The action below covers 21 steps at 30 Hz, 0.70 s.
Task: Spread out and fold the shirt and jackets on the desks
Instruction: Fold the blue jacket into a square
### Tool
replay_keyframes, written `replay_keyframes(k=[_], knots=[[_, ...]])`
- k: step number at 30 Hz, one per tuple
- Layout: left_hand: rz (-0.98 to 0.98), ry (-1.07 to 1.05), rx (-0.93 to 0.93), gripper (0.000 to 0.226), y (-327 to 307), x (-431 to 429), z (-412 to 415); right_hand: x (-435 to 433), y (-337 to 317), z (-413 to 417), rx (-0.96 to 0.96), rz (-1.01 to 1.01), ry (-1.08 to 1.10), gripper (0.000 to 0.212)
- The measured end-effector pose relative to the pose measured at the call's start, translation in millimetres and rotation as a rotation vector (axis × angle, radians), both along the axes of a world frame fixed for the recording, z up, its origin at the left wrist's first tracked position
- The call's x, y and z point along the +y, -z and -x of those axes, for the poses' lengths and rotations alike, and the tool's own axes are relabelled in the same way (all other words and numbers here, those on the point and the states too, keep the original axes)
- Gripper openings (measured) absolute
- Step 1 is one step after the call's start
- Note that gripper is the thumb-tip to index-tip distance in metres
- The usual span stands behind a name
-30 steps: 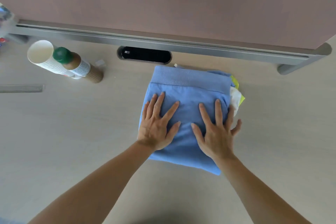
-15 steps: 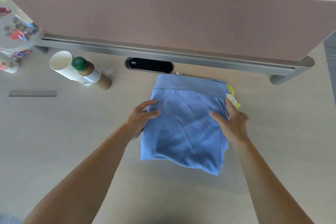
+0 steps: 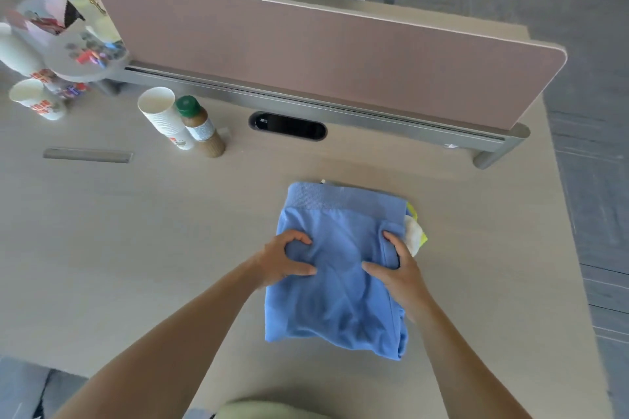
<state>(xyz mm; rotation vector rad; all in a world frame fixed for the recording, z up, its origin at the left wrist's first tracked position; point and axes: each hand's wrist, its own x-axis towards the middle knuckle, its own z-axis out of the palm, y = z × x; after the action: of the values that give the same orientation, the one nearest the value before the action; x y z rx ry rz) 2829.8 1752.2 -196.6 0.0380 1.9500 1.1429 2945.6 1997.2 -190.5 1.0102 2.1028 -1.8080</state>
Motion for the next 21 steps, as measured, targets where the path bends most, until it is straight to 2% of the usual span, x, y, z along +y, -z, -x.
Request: replay_keyframes(k=[2, 6, 12, 15, 18, 21], knots=[[0.003, 0.009, -0.008, 0.054, 3.2, -17.2, -18.0, -12.1, -1.3, -14.7, 0.005, -0.001, -0.044, 0.08], [-0.039, -0.135, -0.029, 0.06, 8.6, -66.1, -63.3, -45.1, -9.1, -31.9, 0.027, -0.04, -0.203, 0.076], [-0.012, -0.443, 0.091, 0.066, -12.8, -176.8, -167.7, -152.8, -16.3, -40.7, 0.059, -0.179, -0.603, 0.043], [-0.013, -0.671, 0.171, 0.063, -35.8, -244.6, -233.0, -227.0, -36.7, -52.5, 0.122, -0.162, -0.805, 0.041], [-0.164, -1.045, 0.188, 0.057, -70.3, -310.6, -303.4, -310.3, -63.2, -62.2, 0.246, -0.147, -0.99, 0.046], [-0.2, -1.282, 0.276, 0.058, -107.2, -369.0, -363.4, -398.4, -93.7, -74.3, 0.36, -0.12, -1.169, 0.046]])
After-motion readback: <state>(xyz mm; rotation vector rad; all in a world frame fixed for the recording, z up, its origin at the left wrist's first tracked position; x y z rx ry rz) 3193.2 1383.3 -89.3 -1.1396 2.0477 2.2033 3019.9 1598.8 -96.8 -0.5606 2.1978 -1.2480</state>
